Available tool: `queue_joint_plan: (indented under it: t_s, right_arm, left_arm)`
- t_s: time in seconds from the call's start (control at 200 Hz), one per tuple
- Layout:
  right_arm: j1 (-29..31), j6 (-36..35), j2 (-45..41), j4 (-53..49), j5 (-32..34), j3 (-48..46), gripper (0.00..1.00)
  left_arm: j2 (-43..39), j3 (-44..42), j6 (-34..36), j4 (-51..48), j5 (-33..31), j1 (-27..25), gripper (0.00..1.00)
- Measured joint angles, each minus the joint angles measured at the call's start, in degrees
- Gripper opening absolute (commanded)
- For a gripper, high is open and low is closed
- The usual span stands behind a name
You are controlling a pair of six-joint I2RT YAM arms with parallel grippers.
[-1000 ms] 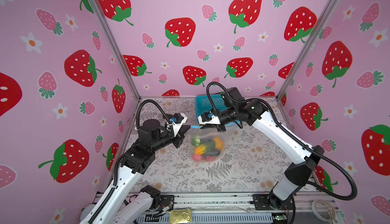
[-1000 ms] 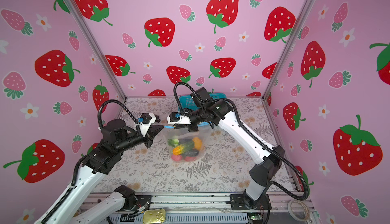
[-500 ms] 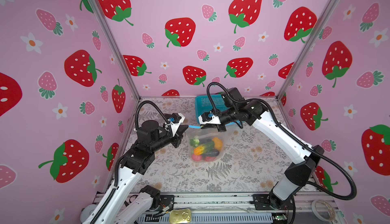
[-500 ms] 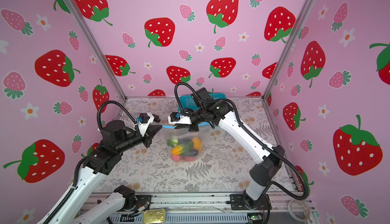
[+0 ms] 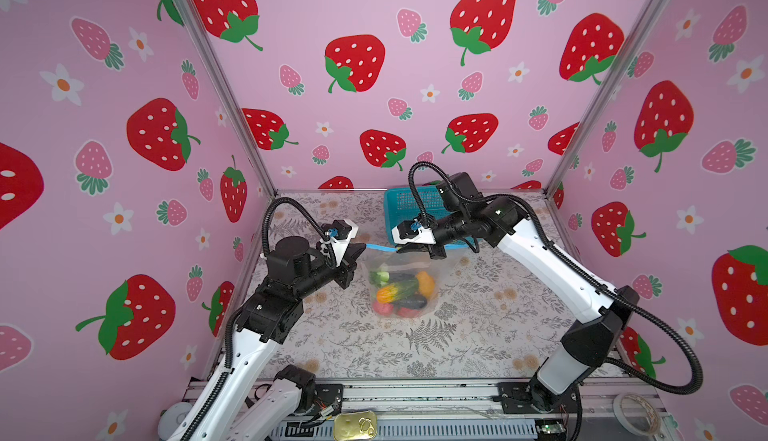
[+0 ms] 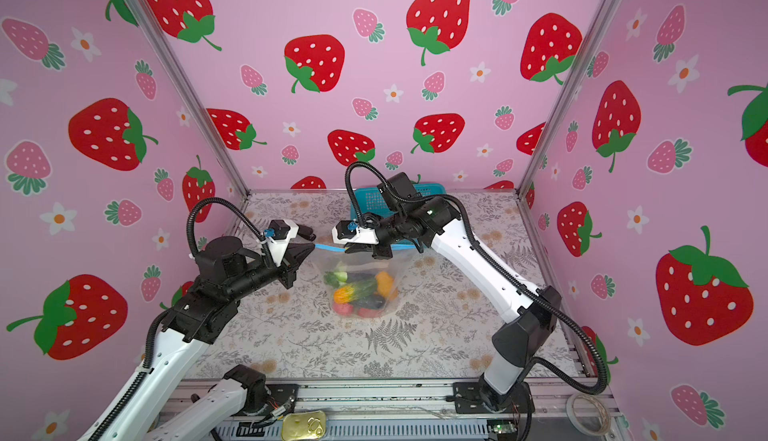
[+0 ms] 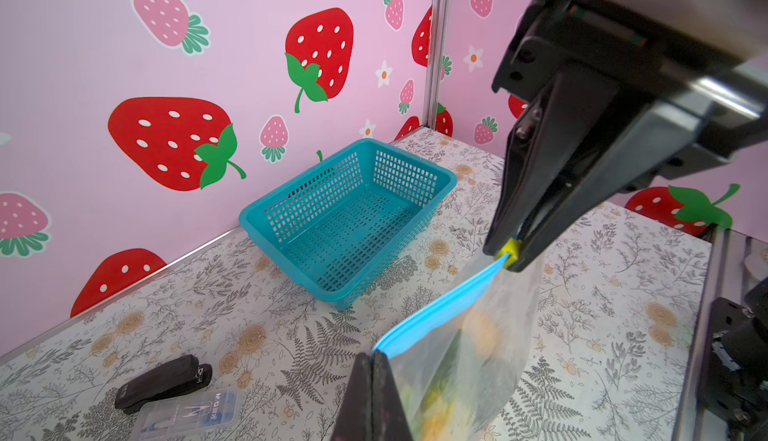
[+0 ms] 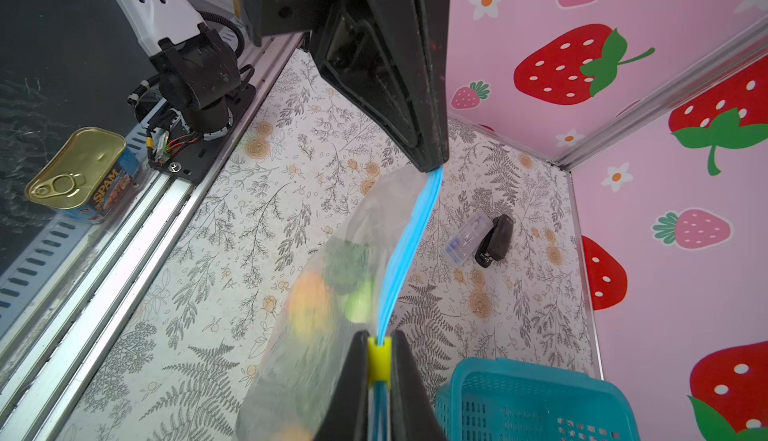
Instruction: Place the food in the zip-top bag and seal the zipper
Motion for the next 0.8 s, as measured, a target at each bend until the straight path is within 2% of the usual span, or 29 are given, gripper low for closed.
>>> queue_joint_plan:
  t_s: [0.8]
  right_arm:
    - [-0.31,0.00,-0.59,0.68,0.00,-0.74,0.00]
  left_arm:
    - [-1.70,-1.14,-2.49,0.74,-4.31,3.39,0.00]
